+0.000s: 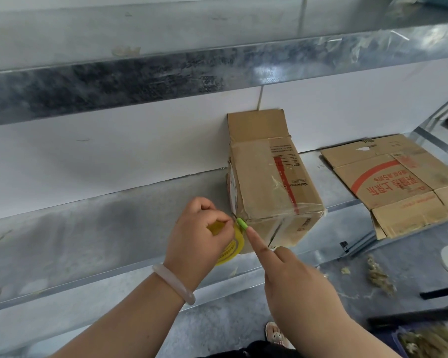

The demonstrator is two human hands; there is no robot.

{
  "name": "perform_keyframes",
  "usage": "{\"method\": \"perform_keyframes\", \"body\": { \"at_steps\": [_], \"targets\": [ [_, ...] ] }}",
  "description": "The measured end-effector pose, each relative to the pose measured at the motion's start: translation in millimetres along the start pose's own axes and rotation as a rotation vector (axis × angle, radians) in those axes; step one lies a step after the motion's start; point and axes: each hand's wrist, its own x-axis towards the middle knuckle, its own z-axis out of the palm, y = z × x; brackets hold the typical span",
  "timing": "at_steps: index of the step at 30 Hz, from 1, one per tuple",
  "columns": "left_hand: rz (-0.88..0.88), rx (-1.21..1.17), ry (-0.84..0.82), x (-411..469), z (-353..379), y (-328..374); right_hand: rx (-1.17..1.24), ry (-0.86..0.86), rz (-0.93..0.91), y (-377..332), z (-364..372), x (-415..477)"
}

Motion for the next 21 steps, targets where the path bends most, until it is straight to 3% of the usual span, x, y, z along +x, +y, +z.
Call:
{"method": "perform_keyframes", "body": {
  "at_steps": [1, 4, 7, 10, 15, 17, 21],
  "targets": [
    [-0.007, 0.005, 0.006, 1.2, 0.3, -0.4, -0.045, 0.044, -0.071, 3.8, 2.2, -0.2],
    [-0.061, 0.020, 0.034, 7.7, -1.6, -3.5, 0.071, -0.004, -0.002, -0.1, -1.8, 0.9],
    [-0.064, 0.020, 0.039, 9.3, -2.1, -4.3, -0.011, 0.191, -0.073, 3.7, 20.2, 4.5],
    [-0.051, 0.001, 0.038, 4.3, 1.6, -2.6, -0.013, 0.071, -0.005, -2.8, 2.5, 10.4],
    [-0.071, 0.007, 0.044, 0.3, 5.9, -16.4, 0.134, 0.162, -0.043, 19.1, 19.6, 19.0],
    [-0.057, 0.041, 0.030, 3.1, 5.5, -22.8, 0.151, 0.167, -0.097, 21.6, 20.4, 21.7],
    [0.003, 0.126, 0.046, 17.0, -1.3, -33.2, 0.189, 0.381, -0.379, 39.8, 23.5, 22.0]
  ]
}}
